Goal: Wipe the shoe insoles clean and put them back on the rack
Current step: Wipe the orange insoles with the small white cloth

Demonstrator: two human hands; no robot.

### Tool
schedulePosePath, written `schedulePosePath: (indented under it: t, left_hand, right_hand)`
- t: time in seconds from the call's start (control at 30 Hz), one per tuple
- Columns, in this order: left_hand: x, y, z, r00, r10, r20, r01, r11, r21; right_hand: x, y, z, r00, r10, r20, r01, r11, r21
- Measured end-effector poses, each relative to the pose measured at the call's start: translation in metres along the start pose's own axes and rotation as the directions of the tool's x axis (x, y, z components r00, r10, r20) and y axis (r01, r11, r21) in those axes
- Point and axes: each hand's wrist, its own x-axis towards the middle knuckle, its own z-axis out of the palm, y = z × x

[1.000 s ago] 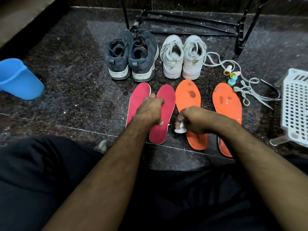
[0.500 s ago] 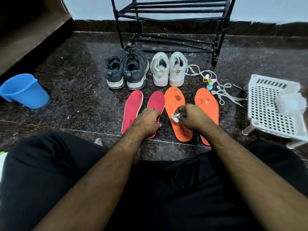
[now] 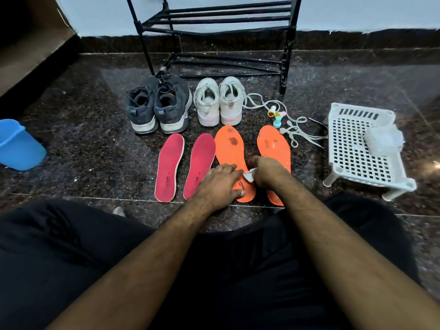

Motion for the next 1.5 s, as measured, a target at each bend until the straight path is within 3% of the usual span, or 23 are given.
schedulePosePath:
  t: [0.17,0.37,0.57,0.73,0.83,1.0,1.13,1.23,1.5]
  left_hand:
    - [0.003,-0.008,0.006,0.995,-0.056,0.084,0.055,0.998,0.008]
    - [0.003,-0.019,0.004,0.983,-0.151,0.101,0.158,0.985,-0.065]
    - [0.011,-0.012,0.005,0.996,-0.09,-0.023,0.089,0.995,-0.045]
    - [0.018,0.009,0.009,0.998,-0.025,-0.054,0.009,0.962,-0.274]
    - [0.019,0.022,0.011,1.0,0.006,-0.022,-0.015,0.884,-0.467]
    - [0.025,0.04,0.017,0.999,-0.026,0.033,0.042,0.742,-0.669]
    - [0.039,0.047,0.016,0.978,-0.144,0.153,0.198,0.382,-0.903]
    - [0.053,0.047,0.012,0.955,-0.275,0.113,0.168,0.185,-0.968]
    - [0.07,0.029,0.013,0.865,-0.466,0.188,0.241,0.056,-0.969]
  right_hand:
    - [0.011,-0.011,0.014,0.99,-0.036,0.135,0.053,0.991,-0.122]
    - [0.02,-0.021,0.02,0.975,-0.085,0.206,0.111,0.987,-0.117]
    - [0.025,-0.011,0.013,1.0,-0.013,0.006,0.012,1.0,0.02]
    - [0.026,0.008,-0.002,0.968,0.156,-0.198,-0.14,0.986,0.091]
    - [0.03,0.024,-0.012,0.913,0.226,-0.34,-0.212,0.974,0.078]
    - [0.039,0.038,-0.02,0.883,0.406,-0.237,-0.386,0.914,0.128]
    - [0.047,0.029,-0.018,0.903,0.395,-0.168,-0.388,0.919,0.072]
    - [0.054,0.026,-0.013,0.93,0.35,-0.113,-0.343,0.936,0.077]
    - [0.073,0.03,-0.021,0.949,0.3,-0.101,-0.298,0.954,0.033]
